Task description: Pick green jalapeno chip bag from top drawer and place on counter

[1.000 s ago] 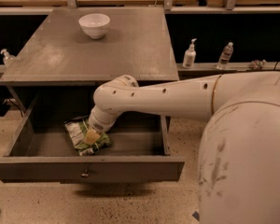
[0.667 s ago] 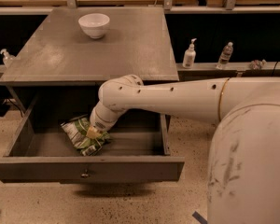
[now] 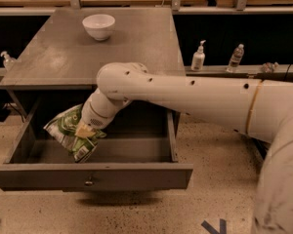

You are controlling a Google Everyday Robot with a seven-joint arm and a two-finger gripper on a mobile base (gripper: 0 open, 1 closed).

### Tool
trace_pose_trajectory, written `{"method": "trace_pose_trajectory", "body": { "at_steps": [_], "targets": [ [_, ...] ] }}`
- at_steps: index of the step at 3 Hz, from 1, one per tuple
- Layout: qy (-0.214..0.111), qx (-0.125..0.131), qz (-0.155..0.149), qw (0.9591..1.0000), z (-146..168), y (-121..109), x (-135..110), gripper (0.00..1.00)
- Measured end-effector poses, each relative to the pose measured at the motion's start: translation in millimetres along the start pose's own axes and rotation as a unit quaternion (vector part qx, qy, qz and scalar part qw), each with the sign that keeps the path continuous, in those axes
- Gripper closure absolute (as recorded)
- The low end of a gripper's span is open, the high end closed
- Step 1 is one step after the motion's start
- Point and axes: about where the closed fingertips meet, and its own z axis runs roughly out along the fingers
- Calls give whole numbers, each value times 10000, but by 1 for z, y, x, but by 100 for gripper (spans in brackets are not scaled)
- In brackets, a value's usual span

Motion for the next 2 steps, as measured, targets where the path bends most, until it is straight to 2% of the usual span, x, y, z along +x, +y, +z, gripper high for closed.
{"method": "trace_pose_trajectory", "body": {
  "at_steps": [1, 2],
  "targets": [
    [-526, -193, -481, 9973, -56, 11, -42, 100],
    [-822, -404, -879, 9919, -96, 11, -76, 100]
  ]
}}
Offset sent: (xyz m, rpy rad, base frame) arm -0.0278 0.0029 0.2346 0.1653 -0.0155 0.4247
